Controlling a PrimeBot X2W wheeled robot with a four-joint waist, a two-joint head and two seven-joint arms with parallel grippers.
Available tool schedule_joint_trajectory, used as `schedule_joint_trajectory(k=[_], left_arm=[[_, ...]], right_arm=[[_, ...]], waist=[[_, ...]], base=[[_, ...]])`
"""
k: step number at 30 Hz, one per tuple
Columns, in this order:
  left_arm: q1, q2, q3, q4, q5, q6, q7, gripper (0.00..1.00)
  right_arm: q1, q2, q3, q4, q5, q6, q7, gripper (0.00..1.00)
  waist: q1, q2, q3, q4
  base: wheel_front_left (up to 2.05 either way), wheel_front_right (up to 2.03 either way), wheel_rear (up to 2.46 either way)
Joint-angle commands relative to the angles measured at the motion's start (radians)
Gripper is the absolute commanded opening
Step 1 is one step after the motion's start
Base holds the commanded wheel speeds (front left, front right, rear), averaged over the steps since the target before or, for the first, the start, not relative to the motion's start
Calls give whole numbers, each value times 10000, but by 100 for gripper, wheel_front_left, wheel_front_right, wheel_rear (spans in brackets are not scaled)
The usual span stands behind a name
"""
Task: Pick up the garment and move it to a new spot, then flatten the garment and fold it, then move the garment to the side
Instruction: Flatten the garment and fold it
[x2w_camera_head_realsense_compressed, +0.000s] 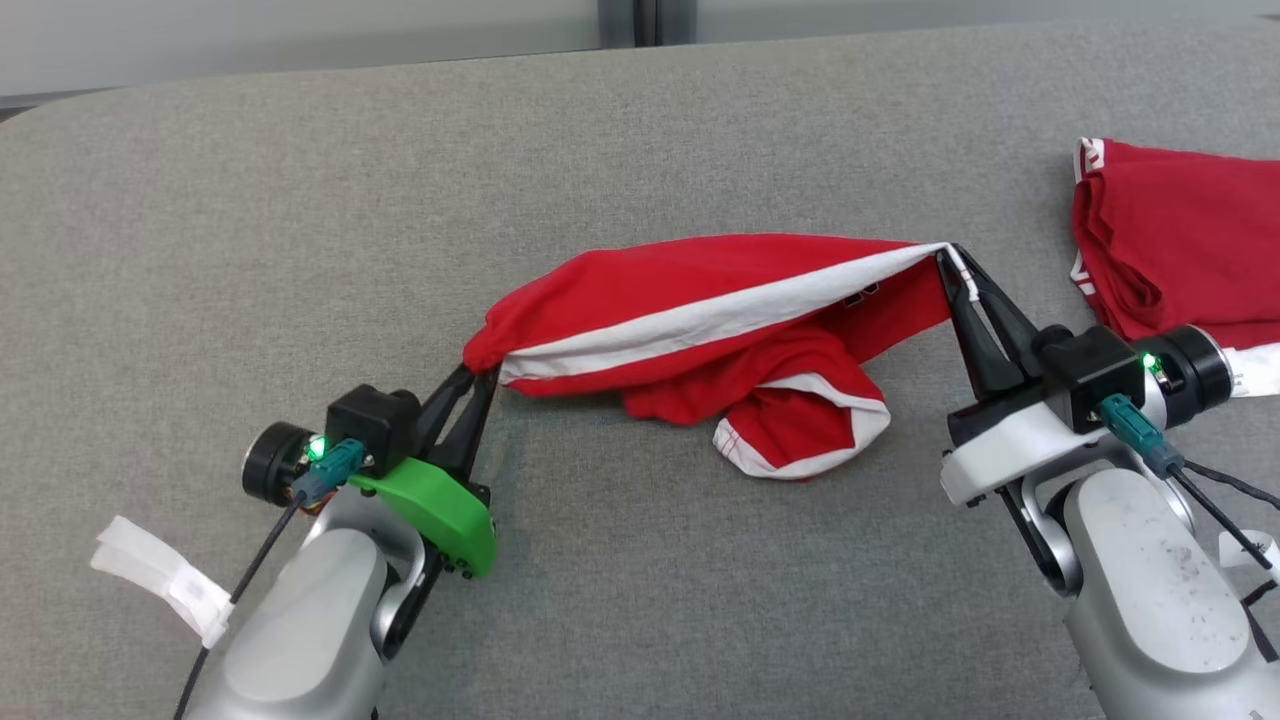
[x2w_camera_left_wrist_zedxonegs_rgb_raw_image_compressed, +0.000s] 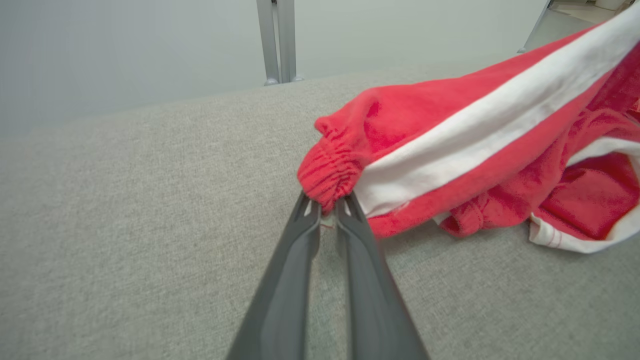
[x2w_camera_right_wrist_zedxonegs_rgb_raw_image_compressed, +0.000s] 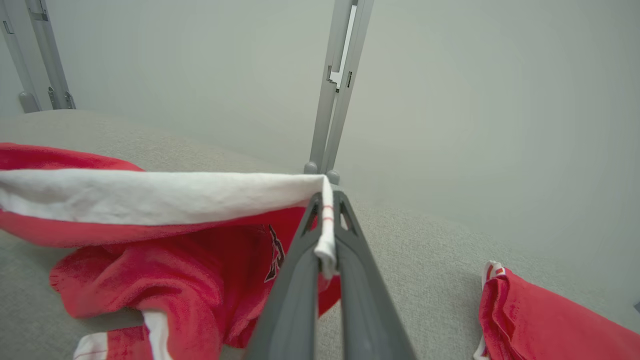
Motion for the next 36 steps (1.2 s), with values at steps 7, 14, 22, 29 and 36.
schedule_joint_trajectory(k=[7,14,22,29,36], left_arm=[[-1256,982,-101,-1085,-346,-21,148,0],[-2577,1598,499,-2414,-924,66,965,0],[-2777,2125,1206,-4161,-1403,740,2005,0],[-2064,2551,1548,-5730,-2185,959,2975,0],[-3041,3000,1432,-5758,-2077,755,3866,0]], right_arm=[[-1408,-791,722,-250,355,-15,145,0],[-3028,-1267,1266,-475,729,-15,350,0],[-3433,-1248,1022,-1252,946,-15,628,0],[-2893,-1329,802,-2517,758,-15,1283,0],[-4027,-1793,985,-2520,1041,-15,1888,0]], waist=[[0,0,-859,249],[0,0,-1420,221],[0,0,-1732,271],[0,0,-1213,390],[0,0,139,413]], base=[[0,0,0],[0,0,0],[0,0,0],[0,0,0],[0,0,0]])
